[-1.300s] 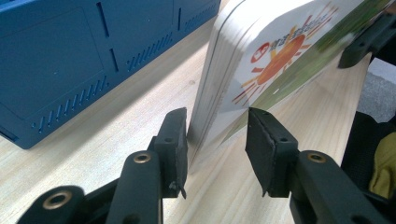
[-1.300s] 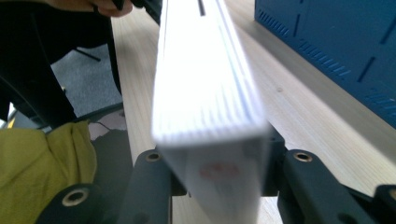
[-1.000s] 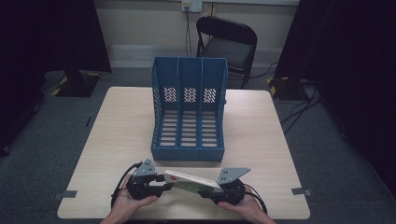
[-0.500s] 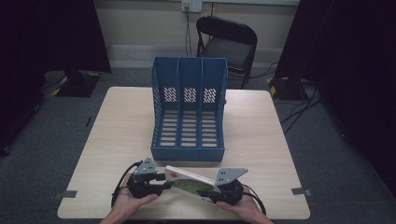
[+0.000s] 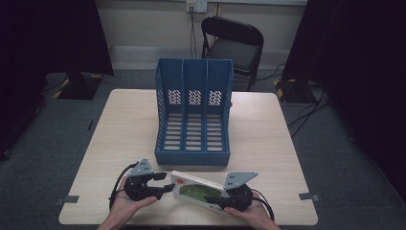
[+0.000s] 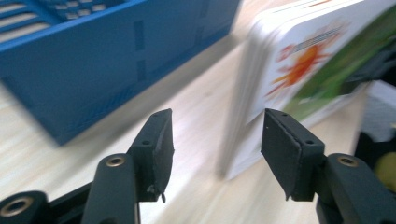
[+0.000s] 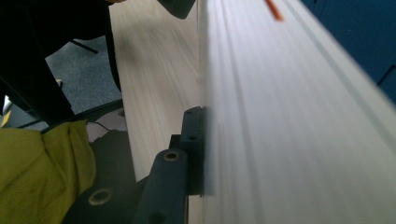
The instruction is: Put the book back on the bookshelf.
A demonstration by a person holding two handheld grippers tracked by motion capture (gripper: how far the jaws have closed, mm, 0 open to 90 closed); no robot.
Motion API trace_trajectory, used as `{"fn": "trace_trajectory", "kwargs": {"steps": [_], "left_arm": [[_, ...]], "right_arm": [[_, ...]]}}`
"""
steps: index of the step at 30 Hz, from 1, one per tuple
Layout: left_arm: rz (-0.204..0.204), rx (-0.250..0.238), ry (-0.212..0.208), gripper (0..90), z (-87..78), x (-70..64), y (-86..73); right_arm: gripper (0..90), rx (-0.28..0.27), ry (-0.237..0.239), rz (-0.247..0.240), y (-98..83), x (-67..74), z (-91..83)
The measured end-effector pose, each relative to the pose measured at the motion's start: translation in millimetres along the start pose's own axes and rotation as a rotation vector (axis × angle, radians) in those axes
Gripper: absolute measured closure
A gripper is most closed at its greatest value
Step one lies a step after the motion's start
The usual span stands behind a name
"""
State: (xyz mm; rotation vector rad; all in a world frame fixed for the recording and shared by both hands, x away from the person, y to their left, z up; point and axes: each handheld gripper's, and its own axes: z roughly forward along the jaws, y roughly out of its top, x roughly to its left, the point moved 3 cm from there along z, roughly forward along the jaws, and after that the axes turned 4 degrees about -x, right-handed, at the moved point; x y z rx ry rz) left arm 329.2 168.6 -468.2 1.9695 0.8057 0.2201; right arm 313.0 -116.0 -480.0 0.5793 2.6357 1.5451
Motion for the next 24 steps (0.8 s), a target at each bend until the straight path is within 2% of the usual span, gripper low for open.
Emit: {"fn": "trace_trajectory", "kwargs": {"steps": [3, 7, 10, 13, 14, 16, 18, 20, 24], "left_arm": [[-0.008, -0.016, 0.031, 41.2, -7.5, 7.0, -0.6], [-0.037, -0.008, 0.084, 34.2, -15.7, 19.5, -0.5], [-0.031, 0.056, 0.114, 30.9, -21.8, 32.9, -2.2], [-0.076, 0.114, 0.155, 26.8, -27.3, 53.6, -8.6], [-0.089, 0.128, 0.186, 26.8, -28.4, 61.0, -11.9], [-0.133, 0.138, 0.221, 26.5, -29.7, 76.3, -20.5], [-0.154, 0.142, 0.260, 26.3, -29.7, 85.0, -28.1], [-0.182, 0.161, 0.266, 25.8, -29.8, 91.5, -34.8], [-0.173, 0.187, 0.326, 24.9, -29.7, 99.9, -41.5]], "right_arm": [[76.4, 0.003, -0.012, 0.005, 0.4, 0.4, -2.8], [76.4, -0.002, -0.024, 0.012, 0.6, -0.2, -5.8], [76.4, -0.004, -0.030, 0.014, 1.7, 0.0, -7.9], [76.4, -0.007, -0.026, 0.016, 3.6, 1.7, -10.5], [76.4, -0.008, -0.024, 0.020, 4.0, 1.9, -11.0], [76.4, -0.016, -0.027, 0.027, 5.3, 2.4, -12.8], [76.4, -0.021, -0.017, 0.031, 6.1, 3.1, -14.1], [76.4, -0.020, -0.019, 0.026, 6.7, 4.1, -14.5], [76.4, -0.019, -0.020, 0.019, 7.8, 5.7, -13.6]]}}
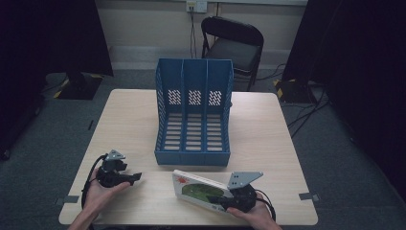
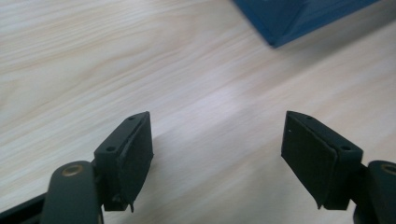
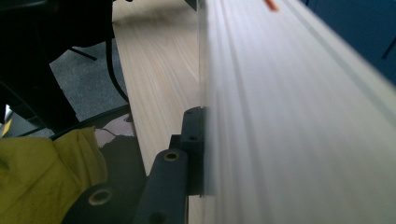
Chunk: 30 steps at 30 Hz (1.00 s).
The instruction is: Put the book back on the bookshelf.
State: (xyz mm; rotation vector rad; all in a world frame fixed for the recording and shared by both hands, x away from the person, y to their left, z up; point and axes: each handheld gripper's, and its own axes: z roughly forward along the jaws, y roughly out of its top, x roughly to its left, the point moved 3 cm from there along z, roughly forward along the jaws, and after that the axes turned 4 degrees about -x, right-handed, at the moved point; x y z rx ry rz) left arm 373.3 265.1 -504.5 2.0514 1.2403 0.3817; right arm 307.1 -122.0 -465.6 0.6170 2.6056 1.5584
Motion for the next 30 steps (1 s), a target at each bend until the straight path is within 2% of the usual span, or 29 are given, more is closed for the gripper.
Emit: {"fn": "trace_trajectory", "kwargs": {"steps": [3, 4, 7, 9, 12, 15, 17, 22, 25, 27, 30], "left_arm": [[0.001, 0.030, 0.049, 25.1, 4.6, 5.2, -3.7], [0.007, 0.030, 0.054, 25.0, 5.9, 5.8, -4.5], [0.036, 0.018, 0.085, 27.2, 7.0, 4.7, -5.7], [0.031, -0.007, 0.098, 26.8, 8.3, 4.3, -7.1], [0.009, -0.040, 0.118, 17.7, 11.1, 6.6, -9.9], [0.008, -0.095, 0.121, 12.5, 13.8, 8.7, -13.1], [0.015, -0.101, 0.121, 11.4, 14.1, 9.8, -13.8], [0.014, -0.125, 0.124, 10.5, 15.3, 10.1, -15.4], [0.014, -0.125, 0.125, 10.4, 15.3, 10.1, -15.4], [0.014, -0.125, 0.125, 10.4, 15.2, 10.1, -15.4], [0.014, -0.125, 0.125, 10.4, 15.2, 10.2, -15.3]], "right_arm": [[76.4, -0.008, -0.003, -0.002, 1.8, 1.0, -1.4], [76.5, -0.009, -0.005, 0.000, 2.5, 1.3, -2.2], [76.5, -0.022, -0.007, 0.003, 4.9, 1.4, -5.0], [76.5, -0.026, -0.001, 0.009, 6.1, 1.7, -6.4], [76.4, -0.024, -0.006, 0.003, 7.9, 4.4, -8.4], [76.5, -0.038, -0.018, 0.011, 11.4, 6.4, -11.5], [76.4, -0.052, -0.012, 0.026, 14.2, 7.1, -14.2], [76.4, -0.075, -0.026, 0.022, 22.0, 11.0, -21.3], [76.5, -0.085, -0.033, 0.016, 26.6, 12.5, -25.1], [76.5, -0.101, -0.023, 0.031, 29.1, 12.5, -27.3], [76.5, -0.095, -0.041, 0.021, 34.5, 13.6, -30.2]]}}
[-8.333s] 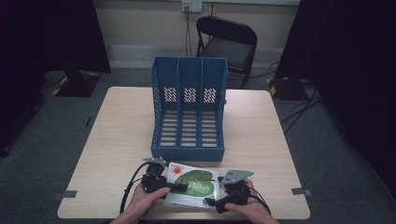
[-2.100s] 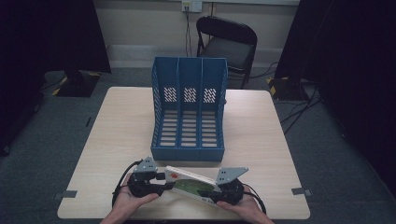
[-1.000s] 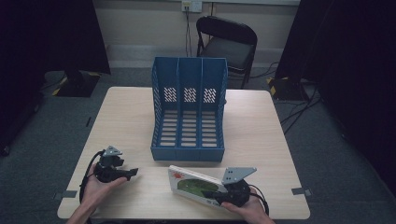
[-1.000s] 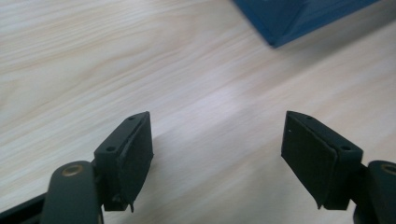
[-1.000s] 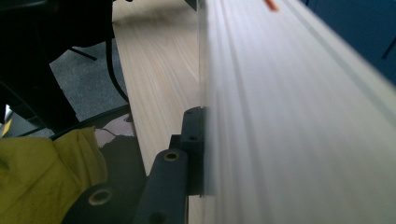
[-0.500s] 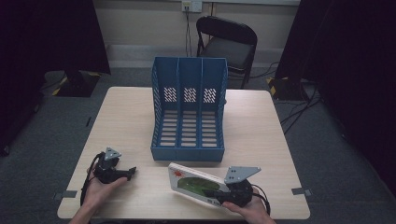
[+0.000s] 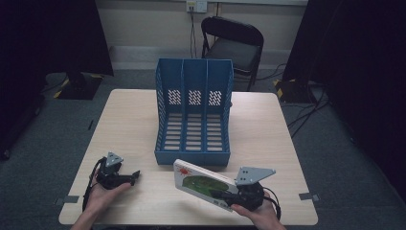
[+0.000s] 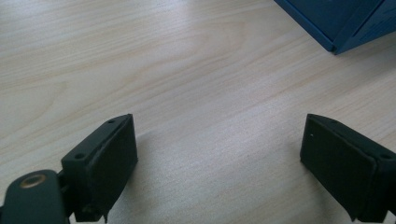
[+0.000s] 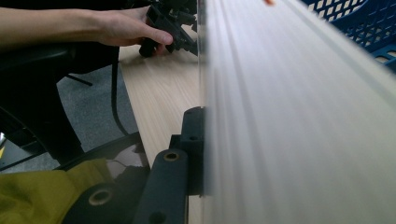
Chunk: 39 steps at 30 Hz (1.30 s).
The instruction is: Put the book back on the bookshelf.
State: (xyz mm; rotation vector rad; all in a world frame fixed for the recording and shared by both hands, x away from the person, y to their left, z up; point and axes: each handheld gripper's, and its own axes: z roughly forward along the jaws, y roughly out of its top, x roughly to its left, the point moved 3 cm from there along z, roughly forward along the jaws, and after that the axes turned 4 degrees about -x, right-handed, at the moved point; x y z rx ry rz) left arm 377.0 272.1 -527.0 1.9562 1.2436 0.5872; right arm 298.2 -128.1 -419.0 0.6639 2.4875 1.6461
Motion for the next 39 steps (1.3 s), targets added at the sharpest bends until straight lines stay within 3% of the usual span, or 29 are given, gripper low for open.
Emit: {"fn": "trace_trajectory", "kwargs": {"steps": [4, 16, 24, 27, 29, 31, 36, 39], "left_arm": [[0.000, 0.000, 0.000, 10.4, 0.0, 0.0, 0.0], [0.002, 0.000, -0.001, 10.4, 0.0, 0.1, 0.1], [0.002, 0.000, -0.001, 10.4, 0.0, 0.1, 0.1], [0.000, 0.000, 0.000, 10.4, 0.0, 0.0, 0.0], [0.000, 0.000, 0.000, 10.4, 0.0, 0.0, 0.0], [0.000, 0.000, 0.000, 10.4, 0.0, 0.0, 0.0], [0.002, 0.001, -0.001, 10.4, 0.0, 0.1, 0.1], [0.002, 0.000, -0.001, 10.4, 0.0, 0.1, 0.1]], "right_arm": [[76.5, 0.006, -0.027, -0.009, 8.2, 0.1, -2.8], [76.5, -0.084, -0.119, 0.007, 37.4, -17.7, -18.5], [76.4, -0.096, -0.250, 0.020, 45.7, -42.8, -20.6], [76.5, -0.101, -0.294, 0.049, 47.1, -53.2, -20.9], [76.5, -0.105, -0.349, 0.070, 49.0, -63.6, -21.2], [76.4, -0.107, -0.363, 0.078, 49.5, -65.8, -21.3], [76.4, -0.125, -0.469, 0.112, 59.1, -79.4, -21.4], [76.4, -0.137, -0.490, 0.136, 62.5, -84.8, -20.8]]}}
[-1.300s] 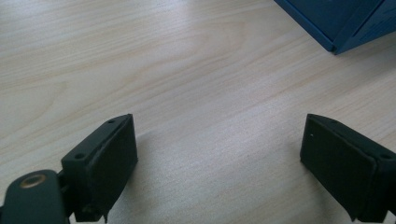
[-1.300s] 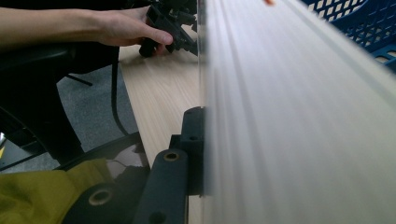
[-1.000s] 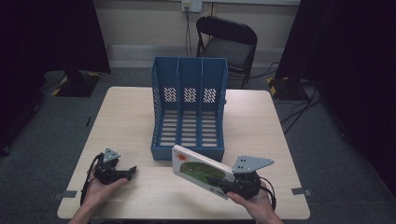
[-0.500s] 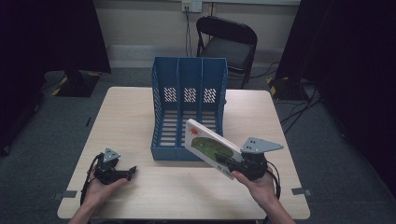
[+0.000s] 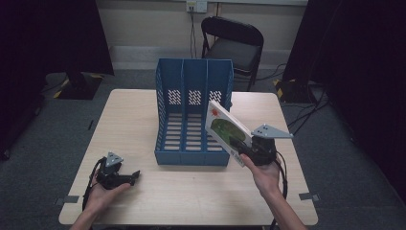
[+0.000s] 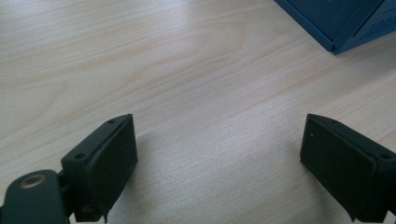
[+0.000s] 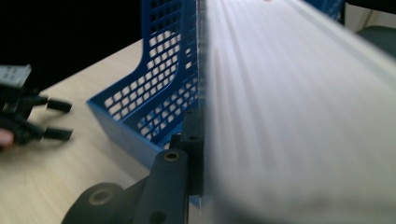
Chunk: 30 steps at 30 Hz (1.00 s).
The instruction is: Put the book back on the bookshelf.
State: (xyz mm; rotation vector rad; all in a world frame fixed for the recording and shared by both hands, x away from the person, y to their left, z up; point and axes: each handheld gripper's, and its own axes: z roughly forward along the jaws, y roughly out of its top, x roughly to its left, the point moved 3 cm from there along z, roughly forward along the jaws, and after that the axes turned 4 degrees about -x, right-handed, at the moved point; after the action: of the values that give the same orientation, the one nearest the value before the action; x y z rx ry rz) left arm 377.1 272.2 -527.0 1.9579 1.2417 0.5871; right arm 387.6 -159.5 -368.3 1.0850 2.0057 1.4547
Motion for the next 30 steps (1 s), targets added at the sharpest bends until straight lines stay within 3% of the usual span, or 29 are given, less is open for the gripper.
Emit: {"fn": "trace_trajectory", "kwargs": {"steps": [6, 17, 23, 28, 30], "left_arm": [[0.000, 0.000, 0.000, 10.4, 0.0, 0.0, 0.0], [0.000, 0.000, -0.001, 10.4, 0.0, 0.0, 0.0], [0.000, -0.001, -0.001, 10.4, 0.0, 0.0, 0.0], [0.000, 0.000, -0.002, 10.4, 0.0, 0.1, 0.0], [0.000, 0.000, -0.002, 10.4, 0.0, 0.1, 0.0]], "right_arm": [[76.4, -0.012, -0.071, 0.033, 7.3, -6.4, 13.3], [76.4, -0.017, -0.217, 0.050, 15.5, -5.2, 39.3], [76.4, -0.001, -0.262, 0.079, 16.3, -3.6, 53.5], [76.4, -0.008, -0.310, 0.068, 18.2, 0.7, 66.9], [76.4, -0.007, -0.320, 0.094, 17.4, 0.2, 74.0]]}}
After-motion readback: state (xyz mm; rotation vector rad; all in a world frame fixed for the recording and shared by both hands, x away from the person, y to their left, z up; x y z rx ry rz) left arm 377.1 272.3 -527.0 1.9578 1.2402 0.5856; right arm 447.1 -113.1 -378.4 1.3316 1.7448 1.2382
